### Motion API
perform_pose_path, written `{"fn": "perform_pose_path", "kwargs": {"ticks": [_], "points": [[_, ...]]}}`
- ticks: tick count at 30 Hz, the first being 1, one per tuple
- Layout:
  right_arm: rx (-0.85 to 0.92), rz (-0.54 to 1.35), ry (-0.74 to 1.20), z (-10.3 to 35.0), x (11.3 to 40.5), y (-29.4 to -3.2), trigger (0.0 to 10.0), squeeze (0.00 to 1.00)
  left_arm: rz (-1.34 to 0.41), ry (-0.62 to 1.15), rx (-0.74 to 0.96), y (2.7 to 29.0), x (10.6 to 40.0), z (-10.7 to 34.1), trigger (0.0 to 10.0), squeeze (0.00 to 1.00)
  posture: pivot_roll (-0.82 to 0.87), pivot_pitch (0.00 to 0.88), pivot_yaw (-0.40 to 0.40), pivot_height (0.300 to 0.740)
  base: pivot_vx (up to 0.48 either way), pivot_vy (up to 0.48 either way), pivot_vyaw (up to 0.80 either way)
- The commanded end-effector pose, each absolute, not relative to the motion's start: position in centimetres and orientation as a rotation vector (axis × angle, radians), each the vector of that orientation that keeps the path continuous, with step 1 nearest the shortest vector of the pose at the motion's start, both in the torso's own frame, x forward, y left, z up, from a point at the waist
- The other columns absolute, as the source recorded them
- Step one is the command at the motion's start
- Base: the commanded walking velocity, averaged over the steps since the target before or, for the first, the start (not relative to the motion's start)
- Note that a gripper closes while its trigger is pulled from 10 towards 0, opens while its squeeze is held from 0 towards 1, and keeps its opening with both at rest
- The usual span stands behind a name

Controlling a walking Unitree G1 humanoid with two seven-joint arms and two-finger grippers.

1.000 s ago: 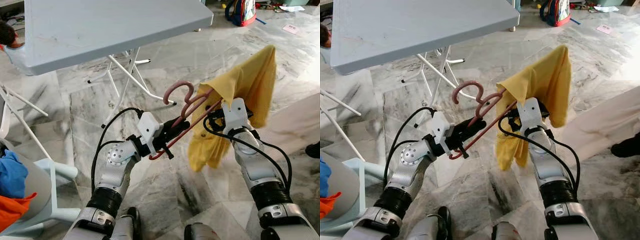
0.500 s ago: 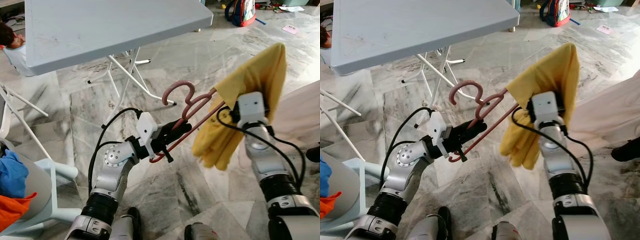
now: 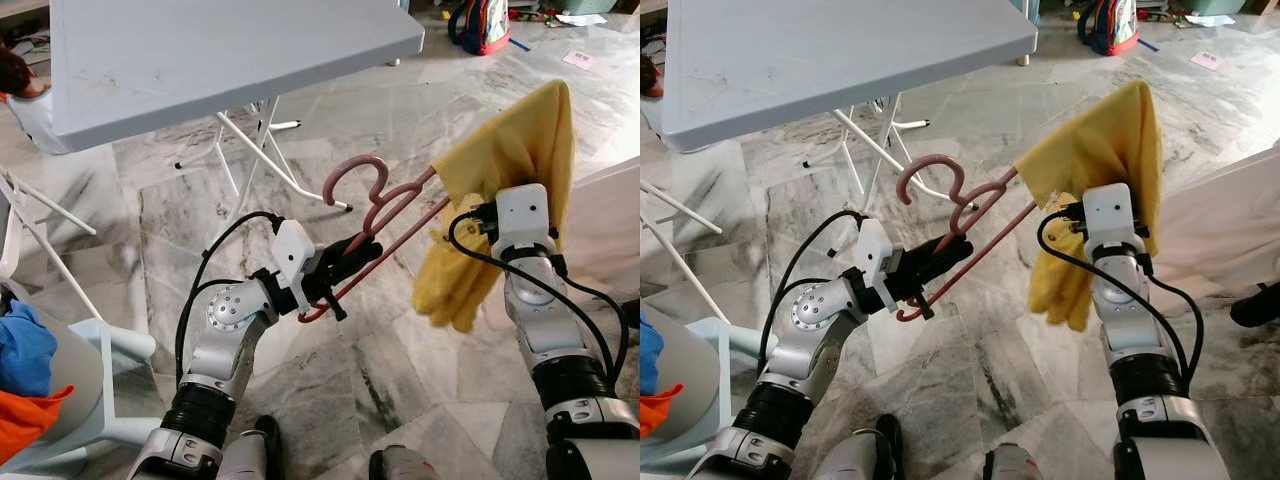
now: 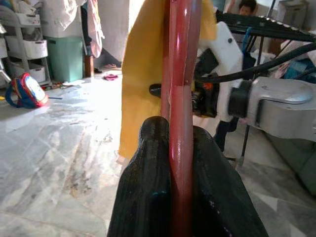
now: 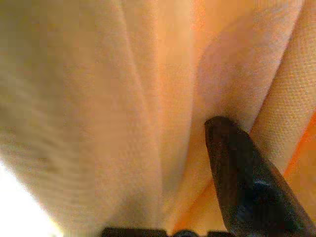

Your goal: Hang hanger

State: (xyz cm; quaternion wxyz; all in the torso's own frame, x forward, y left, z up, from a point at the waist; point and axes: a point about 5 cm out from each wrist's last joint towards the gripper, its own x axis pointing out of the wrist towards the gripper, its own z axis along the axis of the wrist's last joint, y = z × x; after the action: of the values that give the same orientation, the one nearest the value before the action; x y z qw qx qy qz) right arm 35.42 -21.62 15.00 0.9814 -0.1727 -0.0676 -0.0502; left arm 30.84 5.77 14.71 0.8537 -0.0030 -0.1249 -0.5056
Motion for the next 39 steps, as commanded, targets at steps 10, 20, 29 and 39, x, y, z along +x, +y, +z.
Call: {"fn": "perform_pose_path", "kwargs": {"ticks": [10,20,29,39], "points": [[-0.22,0.08,-0.202,15.7,34.5,-19.8,0.0,0.0,-1.006,-0.254,0.037,6.2,31.3,14.2,0.0,0.0,-0.17,0.202,0.036,0.74,0.0,0.0,0.0],[-0.204,0.074,-0.211,16.6,34.0,-21.2,0.0,0.0,-0.975,-0.214,0.111,6.6,31.8,13.1,0.0,0.0,-0.18,0.202,0.036,0.74,0.0,0.0,0.0],[-0.211,0.039,-0.223,17.8,33.9,-22.6,0.0,0.0,-0.986,-0.158,0.193,7.2,31.9,11.9,0.0,0.0,-0.19,0.201,0.037,0.74,0.0,0.0,0.0],[-0.222,0.043,-0.265,20.7,35.0,-21.7,0.0,0.0,-1.167,-0.041,0.333,7.3,29.8,8.7,0.0,0.0,-0.19,0.203,0.025,0.74,0.0,0.0,0.0]]}}
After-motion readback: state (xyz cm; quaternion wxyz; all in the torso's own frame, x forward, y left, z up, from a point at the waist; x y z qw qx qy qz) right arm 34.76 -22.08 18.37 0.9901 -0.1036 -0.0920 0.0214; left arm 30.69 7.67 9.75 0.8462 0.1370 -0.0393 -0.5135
